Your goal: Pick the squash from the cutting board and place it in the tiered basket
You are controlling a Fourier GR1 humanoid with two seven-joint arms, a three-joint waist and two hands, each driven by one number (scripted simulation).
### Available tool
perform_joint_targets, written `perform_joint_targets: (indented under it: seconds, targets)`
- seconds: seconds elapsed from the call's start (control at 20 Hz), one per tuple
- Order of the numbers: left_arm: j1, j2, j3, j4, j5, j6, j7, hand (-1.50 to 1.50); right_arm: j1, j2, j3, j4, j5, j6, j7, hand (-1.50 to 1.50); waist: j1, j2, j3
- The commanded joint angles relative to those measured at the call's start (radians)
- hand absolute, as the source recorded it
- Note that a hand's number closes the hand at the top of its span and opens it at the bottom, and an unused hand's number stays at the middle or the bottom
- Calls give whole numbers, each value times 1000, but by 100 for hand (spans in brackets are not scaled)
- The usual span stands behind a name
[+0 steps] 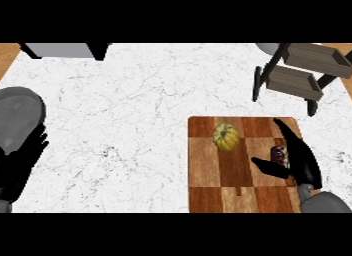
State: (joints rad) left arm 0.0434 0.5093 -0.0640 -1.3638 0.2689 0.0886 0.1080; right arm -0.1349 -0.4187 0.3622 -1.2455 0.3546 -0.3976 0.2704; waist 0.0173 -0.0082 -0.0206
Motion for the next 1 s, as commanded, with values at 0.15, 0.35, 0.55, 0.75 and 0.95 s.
perform_joint_targets:
  seconds: [0.15,0.35,0.55,0.75,0.95]
  targets:
    - [-11,-19,-2,2,2,-2,14,0,-263,42,119,-163,80,278,558,-150,-3,2,16]
    - [-29,-25,11,17,0,-6,18,0,-396,125,94,-174,57,387,805,-150,-11,6,19]
    - [5,-7,39,38,9,-42,-6,0,-445,185,93,-179,3,502,973,-150,-12,5,19]
    - [16,-20,35,6,-11,-25,5,0,-481,156,58,-186,4,563,1053,-150,-16,4,20]
    - [-25,-79,4,50,-58,17,-11,0,-478,150,57,-163,16,572,1076,-150,-22,6,19]
